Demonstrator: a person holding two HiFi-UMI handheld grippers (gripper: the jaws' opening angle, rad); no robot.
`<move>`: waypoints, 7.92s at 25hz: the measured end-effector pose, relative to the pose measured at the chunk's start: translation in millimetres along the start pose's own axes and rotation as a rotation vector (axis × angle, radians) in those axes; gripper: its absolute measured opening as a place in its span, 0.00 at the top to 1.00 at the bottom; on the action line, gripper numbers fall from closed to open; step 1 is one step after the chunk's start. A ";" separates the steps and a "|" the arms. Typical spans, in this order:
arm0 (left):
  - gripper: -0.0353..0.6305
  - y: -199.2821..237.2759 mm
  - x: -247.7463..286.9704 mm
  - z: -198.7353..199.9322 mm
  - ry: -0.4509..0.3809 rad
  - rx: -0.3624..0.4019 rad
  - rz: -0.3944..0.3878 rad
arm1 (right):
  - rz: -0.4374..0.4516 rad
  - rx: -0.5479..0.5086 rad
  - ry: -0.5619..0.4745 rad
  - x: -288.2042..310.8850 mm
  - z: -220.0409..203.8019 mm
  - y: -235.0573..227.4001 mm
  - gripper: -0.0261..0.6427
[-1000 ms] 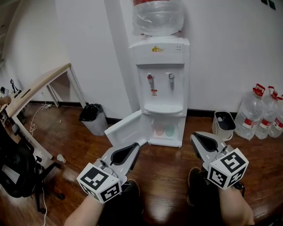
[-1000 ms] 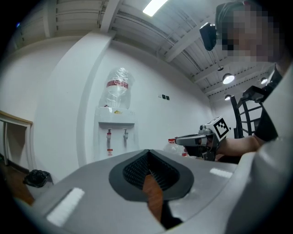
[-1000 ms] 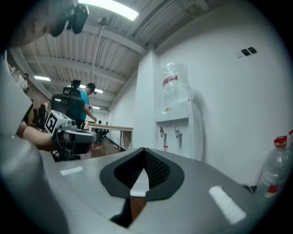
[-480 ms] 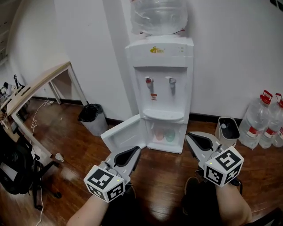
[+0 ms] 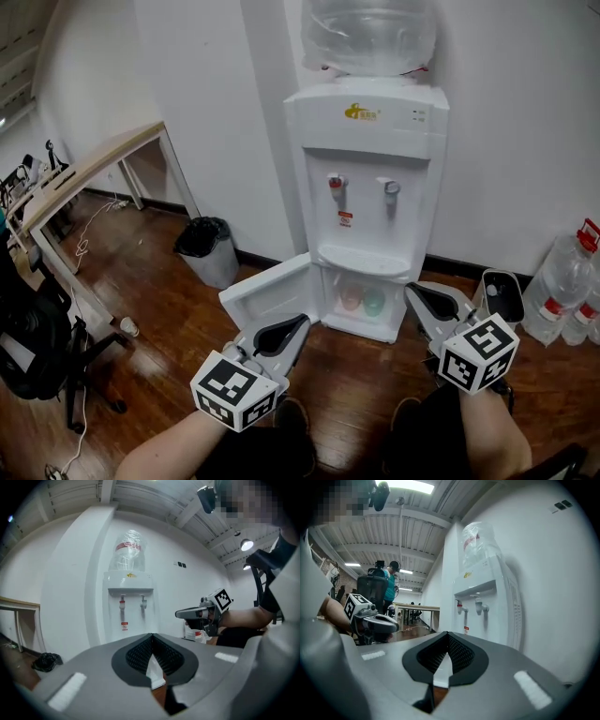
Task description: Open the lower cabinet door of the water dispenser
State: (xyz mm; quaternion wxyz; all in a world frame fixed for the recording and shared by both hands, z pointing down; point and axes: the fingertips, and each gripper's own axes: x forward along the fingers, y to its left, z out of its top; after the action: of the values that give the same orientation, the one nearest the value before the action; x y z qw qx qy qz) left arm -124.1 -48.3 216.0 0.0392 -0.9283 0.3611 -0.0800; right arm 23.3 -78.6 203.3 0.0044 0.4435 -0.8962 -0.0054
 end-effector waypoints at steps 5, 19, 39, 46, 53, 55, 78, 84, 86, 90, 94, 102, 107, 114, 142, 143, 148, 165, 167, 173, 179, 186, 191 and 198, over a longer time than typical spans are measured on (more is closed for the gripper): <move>0.95 22.5 31.1 1.7 -0.026 -0.002 0.026 | 0.032 0.064 -0.026 25.2 -1.9 -16.9 0.96; 0.95 48.0 81.8 -7.7 -0.084 -0.012 0.066 | -0.012 0.041 0.018 59.3 -40.7 -70.7 0.96; 0.92 46.1 123.3 -42.5 -0.002 -0.029 -0.024 | 0.033 0.060 0.053 36.8 -32.5 -84.5 0.96; 0.92 58.7 118.0 -48.3 0.000 -0.131 0.031 | 0.103 0.110 0.030 38.6 -28.2 -72.3 0.96; 0.91 64.2 118.1 -73.7 0.068 -0.064 0.102 | 0.120 0.053 0.047 35.6 -31.6 -73.7 0.96; 0.87 56.6 130.4 -79.2 0.105 -0.012 0.079 | 0.118 0.065 0.040 34.2 -29.5 -78.7 0.96; 0.84 30.4 206.1 -187.2 0.163 -0.122 0.084 | 0.203 0.150 0.015 44.9 -21.2 -69.8 0.96; 0.85 26.4 207.6 -175.7 0.129 -0.139 0.061 | 0.221 0.082 -0.007 46.4 14.6 -65.9 0.96; 0.85 27.5 206.8 -176.6 0.125 -0.145 0.065 | 0.235 -0.011 -0.015 48.2 12.3 -66.2 0.96; 0.85 39.8 207.2 -187.3 0.085 -0.221 0.140 | 0.268 -0.035 0.008 56.2 -31.0 -69.3 0.96; 0.85 46.5 211.6 -210.8 0.083 -0.253 0.182 | 0.274 -0.042 0.059 68.4 -89.7 -72.2 0.96; 0.82 46.0 233.9 -259.9 0.167 -0.272 0.183 | 0.140 0.017 0.197 77.3 -206.8 -97.3 0.96; 0.79 42.9 245.2 -282.3 0.195 -0.299 0.175 | 0.091 0.089 0.274 80.5 -265.5 -105.1 0.96; 0.76 46.0 258.7 -321.5 0.268 -0.301 0.183 | 0.018 0.138 0.300 87.6 -309.2 -117.5 0.96; 0.55 60.1 348.3 -419.7 0.421 -0.226 0.091 | -0.020 0.263 0.440 119.4 -418.8 -141.1 0.96; 0.55 60.9 350.9 -423.6 0.426 -0.223 0.094 | -0.016 0.260 0.438 119.4 -418.4 -140.6 0.96; 0.50 61.5 361.1 -436.3 0.437 -0.221 0.105 | 0.001 0.249 0.432 116.4 -415.7 -139.9 0.96; 0.46 63.7 383.3 -445.2 0.442 -0.231 0.183 | -0.010 0.343 0.452 94.5 -432.5 -142.2 0.96; 0.46 62.8 386.5 -443.4 0.437 -0.228 0.183 | -0.005 0.333 0.460 92.5 -434.8 -140.6 0.96; 0.43 61.5 389.9 -445.8 0.432 -0.246 0.210 | -0.023 0.362 0.467 87.7 -442.8 -144.5 0.96; 0.42 66.2 394.6 -448.2 0.441 -0.247 0.227 | -0.007 0.363 0.459 88.3 -440.4 -143.1 0.96; 0.42 66.7 396.4 -451.4 0.449 -0.249 0.250 | -0.008 0.362 0.465 85.0 -443.3 -141.6 0.96; 0.44 65.8 395.8 -450.9 0.450 -0.233 0.239 | -0.023 0.358 0.456 89.5 -440.8 -146.0 0.96; 0.44 55.4 380.7 -455.0 0.452 -0.227 0.213 | -0.049 0.361 0.453 92.9 -441.9 -152.7 0.96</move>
State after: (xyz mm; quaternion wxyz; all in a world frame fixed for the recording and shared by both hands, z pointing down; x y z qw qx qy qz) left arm 35.2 -353.5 702.3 -0.1384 -0.8420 0.4630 -0.2398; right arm 94.0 -247.6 643.4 0.1254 0.4487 -0.8478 0.2534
